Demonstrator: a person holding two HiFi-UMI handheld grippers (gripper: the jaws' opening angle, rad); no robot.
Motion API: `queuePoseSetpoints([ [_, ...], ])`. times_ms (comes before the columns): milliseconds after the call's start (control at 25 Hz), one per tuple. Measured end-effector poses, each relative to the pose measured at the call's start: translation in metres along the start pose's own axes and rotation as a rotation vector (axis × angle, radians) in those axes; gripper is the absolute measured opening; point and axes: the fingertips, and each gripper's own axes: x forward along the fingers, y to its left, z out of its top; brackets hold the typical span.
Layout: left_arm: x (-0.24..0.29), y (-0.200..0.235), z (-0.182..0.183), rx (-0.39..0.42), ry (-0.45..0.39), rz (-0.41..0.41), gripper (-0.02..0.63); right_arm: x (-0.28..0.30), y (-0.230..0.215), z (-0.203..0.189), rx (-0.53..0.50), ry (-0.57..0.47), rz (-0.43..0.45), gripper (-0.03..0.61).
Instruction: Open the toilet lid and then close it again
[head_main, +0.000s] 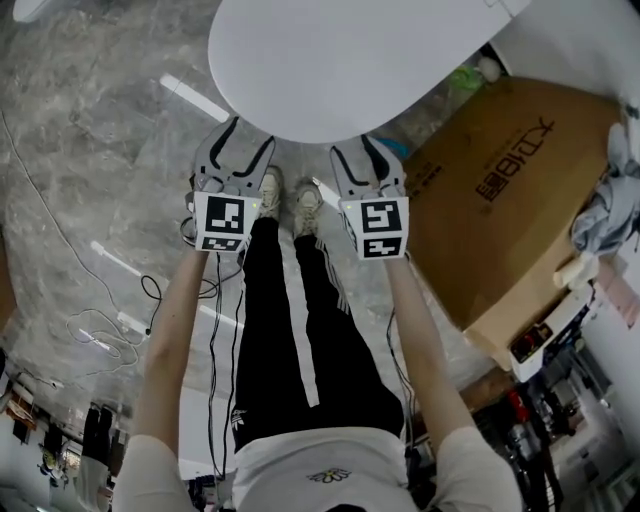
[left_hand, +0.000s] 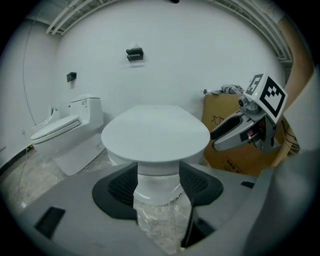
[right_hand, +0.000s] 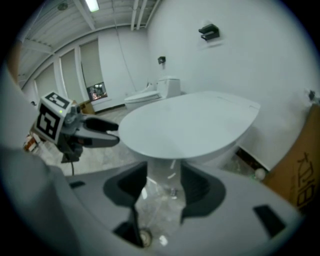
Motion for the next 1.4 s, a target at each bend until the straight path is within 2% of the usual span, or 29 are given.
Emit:
queuePoseSetpoints([
  [160, 0.002, -0.001, 0.0, 0.01, 0.0, -0.007, 0.268, 0.012, 0.009, -0.006, -0.007, 0.02, 0.019, 0.213],
  [480, 0.005, -0.003, 0.001, 0.01, -0.013, -0.007, 0.268, 0.015, 0.008, -0.003, 0.042, 0.005, -0.003, 0.212],
  [840, 0.003, -0.003, 0.002, 0.006, -0.025, -0.032, 0.268, 0.011, 0.002, 0.001, 0.139, 0.004, 0.004, 0.207],
  [1040, -0.007, -0.005, 0.018, -0.001, -0.037, -0.046, 0.268, -0.001, 0.001, 0.011, 0.147, -0.003, -0.001, 0.204],
  [1240, -0.019, -0.006, 0.042, 0.039, -0.044, -0.07, 0.268, -0.017, 0.0, 0.028, 0.165, -0.012, 0.017, 0.206],
  [1400, -0.031, -0.009, 0.063, 0.0, -0.057, -0.063, 0.268, -0.033, 0.0, 0.038, 0.15, -0.006, 0.016, 0.204],
])
